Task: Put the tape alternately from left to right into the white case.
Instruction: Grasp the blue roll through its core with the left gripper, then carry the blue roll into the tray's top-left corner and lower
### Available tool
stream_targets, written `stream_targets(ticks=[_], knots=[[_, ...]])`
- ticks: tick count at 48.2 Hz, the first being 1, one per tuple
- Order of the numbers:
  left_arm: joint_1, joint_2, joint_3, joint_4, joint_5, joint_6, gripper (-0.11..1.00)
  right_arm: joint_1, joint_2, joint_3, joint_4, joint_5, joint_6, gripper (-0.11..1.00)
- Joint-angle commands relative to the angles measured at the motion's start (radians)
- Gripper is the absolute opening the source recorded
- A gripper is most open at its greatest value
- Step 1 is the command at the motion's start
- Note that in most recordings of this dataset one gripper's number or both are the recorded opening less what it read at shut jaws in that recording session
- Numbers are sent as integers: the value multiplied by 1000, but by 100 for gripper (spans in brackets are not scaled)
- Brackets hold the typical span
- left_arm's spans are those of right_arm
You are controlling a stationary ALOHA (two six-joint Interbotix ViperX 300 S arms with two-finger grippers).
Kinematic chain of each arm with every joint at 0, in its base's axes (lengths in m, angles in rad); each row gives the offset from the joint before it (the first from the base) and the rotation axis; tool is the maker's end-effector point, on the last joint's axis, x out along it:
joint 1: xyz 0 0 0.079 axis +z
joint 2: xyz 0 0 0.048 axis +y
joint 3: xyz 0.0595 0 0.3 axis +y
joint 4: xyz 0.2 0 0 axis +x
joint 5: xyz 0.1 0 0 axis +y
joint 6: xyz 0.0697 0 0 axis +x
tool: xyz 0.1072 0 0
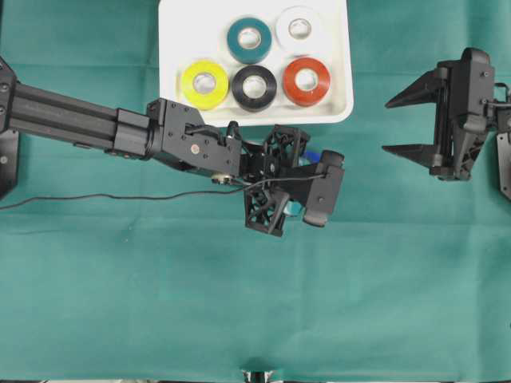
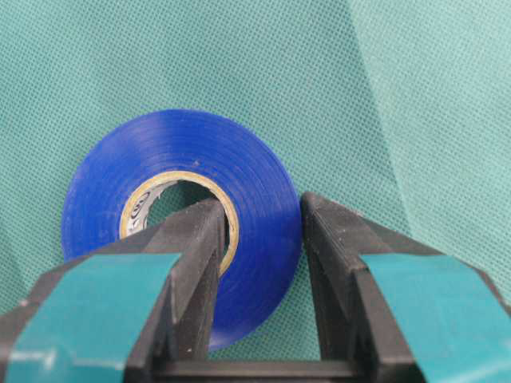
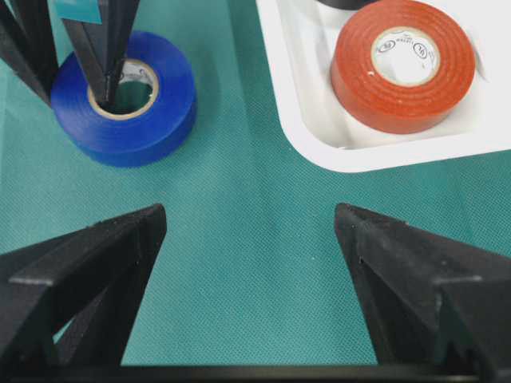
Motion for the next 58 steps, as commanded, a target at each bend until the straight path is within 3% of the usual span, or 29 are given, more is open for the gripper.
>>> stream_targets(ticks=[1,37,58], knots=[[0,-38,-14,0,-3,-3,27,2,-3,-8,-2,-8,3,81],[-11,-281,120,0,32,-3,27,2,-3,-9,0,-9,3,81],[92,-400,278,0,34,-6,27,2,-3,-8,0,-8,5,81]])
